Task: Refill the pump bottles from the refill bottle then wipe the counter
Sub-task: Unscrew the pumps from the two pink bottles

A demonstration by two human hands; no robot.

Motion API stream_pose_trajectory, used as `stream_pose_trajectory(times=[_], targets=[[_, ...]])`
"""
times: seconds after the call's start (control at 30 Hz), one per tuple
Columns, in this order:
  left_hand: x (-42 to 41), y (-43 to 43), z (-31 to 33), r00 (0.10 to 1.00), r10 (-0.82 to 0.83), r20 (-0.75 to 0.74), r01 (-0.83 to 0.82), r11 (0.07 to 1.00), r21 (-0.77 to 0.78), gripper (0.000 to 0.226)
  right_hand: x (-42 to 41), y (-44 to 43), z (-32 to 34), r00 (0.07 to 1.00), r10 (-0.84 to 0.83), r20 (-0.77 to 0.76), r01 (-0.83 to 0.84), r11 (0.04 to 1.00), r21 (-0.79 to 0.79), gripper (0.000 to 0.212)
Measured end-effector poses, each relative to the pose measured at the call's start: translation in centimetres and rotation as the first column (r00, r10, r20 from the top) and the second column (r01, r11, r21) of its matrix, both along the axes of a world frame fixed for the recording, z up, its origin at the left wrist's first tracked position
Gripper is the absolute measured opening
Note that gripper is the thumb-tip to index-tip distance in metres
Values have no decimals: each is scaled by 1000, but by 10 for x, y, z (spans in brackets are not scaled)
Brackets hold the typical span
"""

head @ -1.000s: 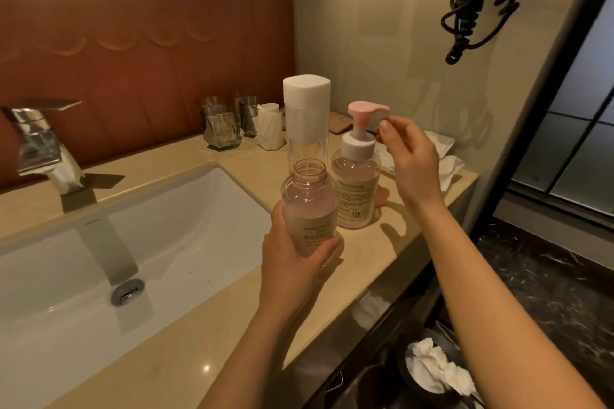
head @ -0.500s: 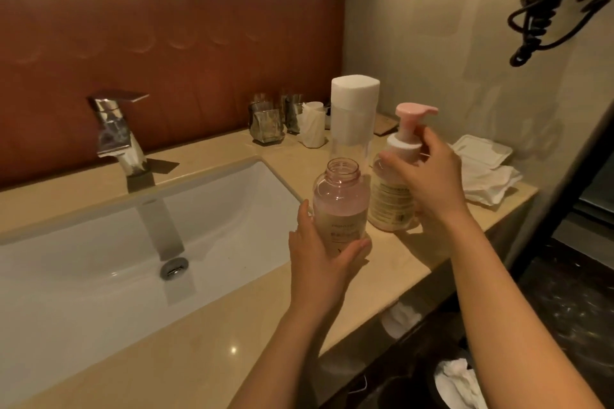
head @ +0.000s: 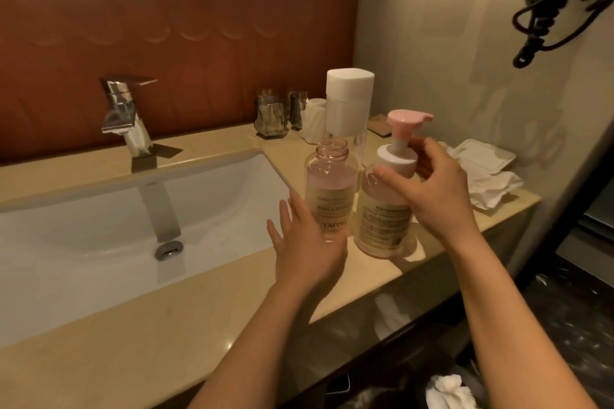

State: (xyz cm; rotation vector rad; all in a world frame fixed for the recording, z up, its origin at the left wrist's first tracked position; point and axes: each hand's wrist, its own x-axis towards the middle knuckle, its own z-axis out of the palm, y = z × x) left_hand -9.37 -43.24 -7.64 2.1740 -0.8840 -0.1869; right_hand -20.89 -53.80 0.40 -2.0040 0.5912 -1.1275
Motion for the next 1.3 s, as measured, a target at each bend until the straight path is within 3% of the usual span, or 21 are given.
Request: stream_pose_trajectory(times=[0.13,0.3,0.5,0.63,0.8,1.03,1.13,1.2,1.3], targets=[[0,11,10,990,-33,-139,15,991,-130,102,-5,16,1,999,37,-8,-37,999,-22,46],[-7,39,14,977,-212,-32,199,952,-232,96,-5,40,2,998,64,-22,-65,996,-64,46],[-13,65,17,965,-263,20,242,853,-463,81,14,75,0,998,65,3,-65,994,-89,46],[-9,68,17,962,-272,19,249,846,-471,101,32,93,-2,998,67,5,-66,991,-117,52],[-4,65,17,982,-191,3,171,871,-460,87,47,101,-1,998,-49,45,53,993,-110,69],[0,66,12,981,-190,29,178,840,-512,87,45,100,2,996,-3,88,9,998,-60,62],[2,67,12,977,-211,28,196,840,-506,87,38,95,7,994,100,38,-99,994,-41,62],[2,66,12,977,-209,32,197,843,-501,85,35,93,10,986,164,-39,-167,984,-60,51],[2,64,11,978,-209,25,193,843,-502,85,35,96,16,980,130,-152,-151,979,-137,42]])
